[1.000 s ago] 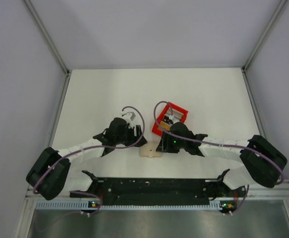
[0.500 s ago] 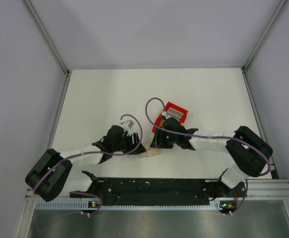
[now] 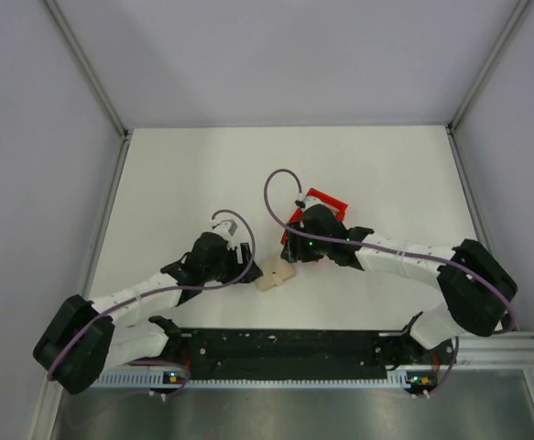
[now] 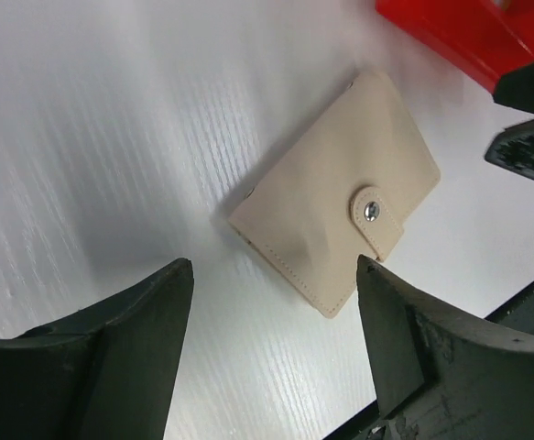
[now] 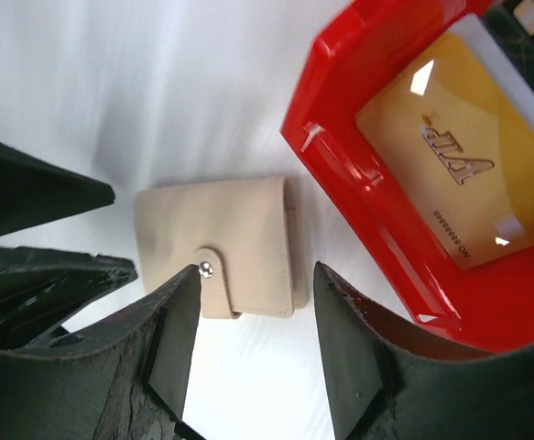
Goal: Put the credit cards into the card holder
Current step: Open the card holder at the center of the board.
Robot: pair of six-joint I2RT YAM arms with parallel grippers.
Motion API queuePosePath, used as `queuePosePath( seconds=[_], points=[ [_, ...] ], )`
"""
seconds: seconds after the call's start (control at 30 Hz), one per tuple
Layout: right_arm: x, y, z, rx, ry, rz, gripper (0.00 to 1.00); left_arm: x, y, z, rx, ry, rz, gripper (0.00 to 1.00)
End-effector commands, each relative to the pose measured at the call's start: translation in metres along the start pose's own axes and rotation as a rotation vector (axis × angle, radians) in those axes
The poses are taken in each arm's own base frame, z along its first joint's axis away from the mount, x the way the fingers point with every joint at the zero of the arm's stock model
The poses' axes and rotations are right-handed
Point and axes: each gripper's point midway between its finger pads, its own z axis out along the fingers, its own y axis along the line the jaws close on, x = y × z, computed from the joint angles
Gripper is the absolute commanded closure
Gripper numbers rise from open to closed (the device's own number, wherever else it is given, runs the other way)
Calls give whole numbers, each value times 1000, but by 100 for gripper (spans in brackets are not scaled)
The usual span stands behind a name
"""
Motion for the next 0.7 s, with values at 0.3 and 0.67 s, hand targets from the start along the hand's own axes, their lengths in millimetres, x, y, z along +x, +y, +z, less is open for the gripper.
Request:
queuePosePath(
  seconds=[0.3,0.67],
  points=[
    [3,54,-10,-335,6,9,55,-22,2,16,-94,61,111,24],
    [24,42,11,-323,72,69,56,3,12,20,-119,172,118,27]
  ],
)
